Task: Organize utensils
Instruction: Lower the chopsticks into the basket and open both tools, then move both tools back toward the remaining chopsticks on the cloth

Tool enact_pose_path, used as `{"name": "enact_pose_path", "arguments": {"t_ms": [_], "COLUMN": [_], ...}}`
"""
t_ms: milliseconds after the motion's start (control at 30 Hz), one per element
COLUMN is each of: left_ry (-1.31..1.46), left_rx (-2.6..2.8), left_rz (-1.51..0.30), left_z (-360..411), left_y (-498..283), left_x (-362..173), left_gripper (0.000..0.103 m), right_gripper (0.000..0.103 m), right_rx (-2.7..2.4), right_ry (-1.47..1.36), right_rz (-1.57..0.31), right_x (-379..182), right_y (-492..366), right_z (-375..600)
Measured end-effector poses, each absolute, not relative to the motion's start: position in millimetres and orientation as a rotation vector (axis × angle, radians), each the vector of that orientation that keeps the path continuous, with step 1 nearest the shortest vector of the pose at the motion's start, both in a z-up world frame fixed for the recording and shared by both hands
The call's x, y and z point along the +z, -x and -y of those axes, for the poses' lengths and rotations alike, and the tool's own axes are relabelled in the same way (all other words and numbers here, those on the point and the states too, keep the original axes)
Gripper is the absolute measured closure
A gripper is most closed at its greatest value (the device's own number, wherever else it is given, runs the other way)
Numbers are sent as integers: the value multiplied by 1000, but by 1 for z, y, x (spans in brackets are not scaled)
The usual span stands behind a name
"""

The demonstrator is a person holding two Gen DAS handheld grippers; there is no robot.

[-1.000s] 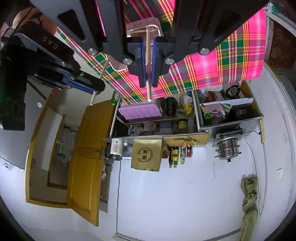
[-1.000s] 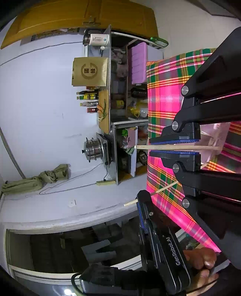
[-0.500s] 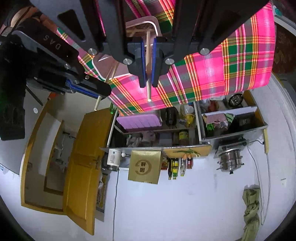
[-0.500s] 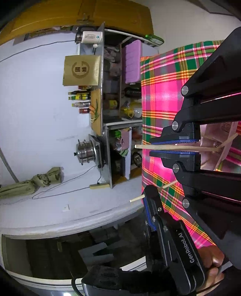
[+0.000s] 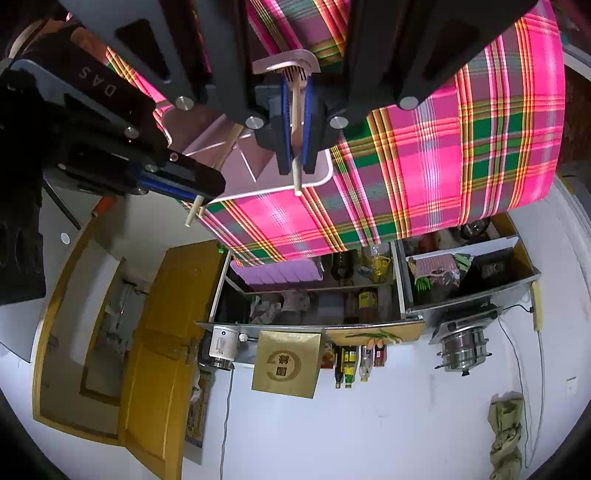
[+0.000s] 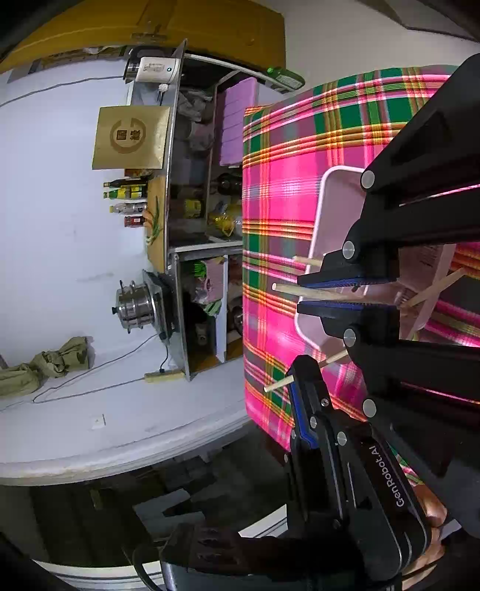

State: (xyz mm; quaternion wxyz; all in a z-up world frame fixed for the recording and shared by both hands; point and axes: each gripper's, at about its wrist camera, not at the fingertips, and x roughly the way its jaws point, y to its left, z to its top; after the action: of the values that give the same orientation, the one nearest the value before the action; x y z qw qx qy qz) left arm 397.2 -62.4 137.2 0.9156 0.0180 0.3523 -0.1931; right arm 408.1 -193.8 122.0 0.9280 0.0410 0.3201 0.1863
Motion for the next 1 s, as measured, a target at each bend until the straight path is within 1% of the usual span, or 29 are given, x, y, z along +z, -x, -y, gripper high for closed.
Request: {"name": "enact_pose_path", "arguments": {"t_ms": [67, 100, 133, 233, 367, 500, 800, 1000], "left_ry": [-33, -32, -33, -28, -24, -17, -6, 9], "left_rx": [-396, -393, -388, -386, -386, -382, -383, -380], "left_rz": [-732, -733, -735, -737, -722, -705, -671, -652], "left_z": [61, 61, 60, 58, 52, 44, 26, 14], "left_y": [-396, -395, -394, -390, -376, -355, -286, -232], "left_x": [136, 136, 136, 138, 144, 147, 139, 120], "left_gripper": [96, 96, 95, 92, 84, 81, 80, 80], "right_gripper": [94, 92, 87, 86, 85, 84, 84, 84], "right_rx": [377, 374, 371, 368, 366, 360, 355, 359], "right_ry": [-80, -80, -82, -97, -108, -105, -94, -83], "right_rz": [-664, -663, -662, -664, -652, -633, -590, -576], "right_x": [121, 121, 121, 123, 130, 137, 138, 123], "right_y": [-406, -405, -403, -397, -385, -364, -293, -235], "right_z": [196, 197, 198, 203, 208, 214, 225, 229]}}
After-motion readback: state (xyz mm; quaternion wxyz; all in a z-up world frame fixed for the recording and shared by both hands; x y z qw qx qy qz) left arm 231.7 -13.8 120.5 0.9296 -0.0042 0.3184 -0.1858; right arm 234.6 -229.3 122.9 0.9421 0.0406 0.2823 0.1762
